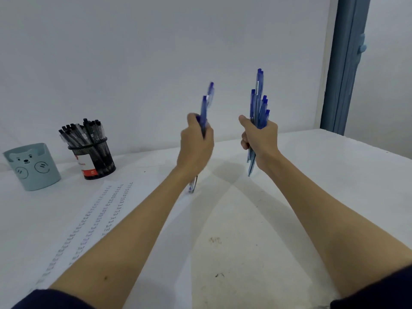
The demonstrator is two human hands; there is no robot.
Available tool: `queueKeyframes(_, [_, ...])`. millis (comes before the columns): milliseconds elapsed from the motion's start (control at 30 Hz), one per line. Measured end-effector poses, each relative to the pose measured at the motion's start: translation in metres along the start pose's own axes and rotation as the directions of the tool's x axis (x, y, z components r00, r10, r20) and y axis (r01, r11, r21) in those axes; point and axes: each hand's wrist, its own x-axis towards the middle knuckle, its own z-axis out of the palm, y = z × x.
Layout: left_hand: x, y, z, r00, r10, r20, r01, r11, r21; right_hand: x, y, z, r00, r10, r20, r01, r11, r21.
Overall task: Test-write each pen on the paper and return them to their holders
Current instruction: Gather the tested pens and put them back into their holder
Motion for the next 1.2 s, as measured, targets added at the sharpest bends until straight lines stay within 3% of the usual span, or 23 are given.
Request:
queueKeyframes(100, [0.003, 0.008, -0.012, 0.984, 0.024, -0.174, -0.049, 0.989, -0.14, -0.006, 0.006, 0.007, 0.998, 0.005, 0.062, -0.002, 0.999, -0.041])
queueKeyframes(267, [0.009, 0.021, -0.027, 0.917, 0.036, -0.397, -0.137, 0.964, -0.228, -0.01, 0.013, 0.014, 0.996, -0.013, 0.087, 0.021, 0.995, -0.095])
queueKeyframes(500, [-0.025, -0.008, -0.025, 0.969, -0.042, -0.244, -0.034, 0.953, -0.301, -0.014, 0.019, 0.013, 0.992, 0.031, 0.124, -0.006, 0.981, -0.193])
queueKeyframes(800, [-0.031, -0.006, -0.007, 0.934, -0.317, -0.163, 0.237, 0.894, -0.381, -0.02, 0.013, 0.019, 0.994, -0.065, 0.082, 0.076, 0.987, -0.138])
queueKeyframes(867, [-0.027, -0.002, -0.009, 0.934, -0.319, -0.164, 0.223, 0.874, -0.431, -0.022, 0.011, 0.022, 0.99, -0.107, 0.094, 0.117, 0.988, -0.104])
queueKeyframes(1000, [-0.028, -0.007, -0.014, 0.96, -0.257, -0.112, 0.198, 0.906, -0.374, -0.027, 0.015, 0.023, 0.98, -0.125, 0.158, 0.15, 0.976, -0.159])
queueKeyframes(1200, [-0.033, -0.015, -0.013, 0.957, -0.268, -0.115, 0.208, 0.904, -0.375, -0.031, 0.023, 0.025, 0.985, 0.027, 0.168, 0.016, 0.968, -0.25])
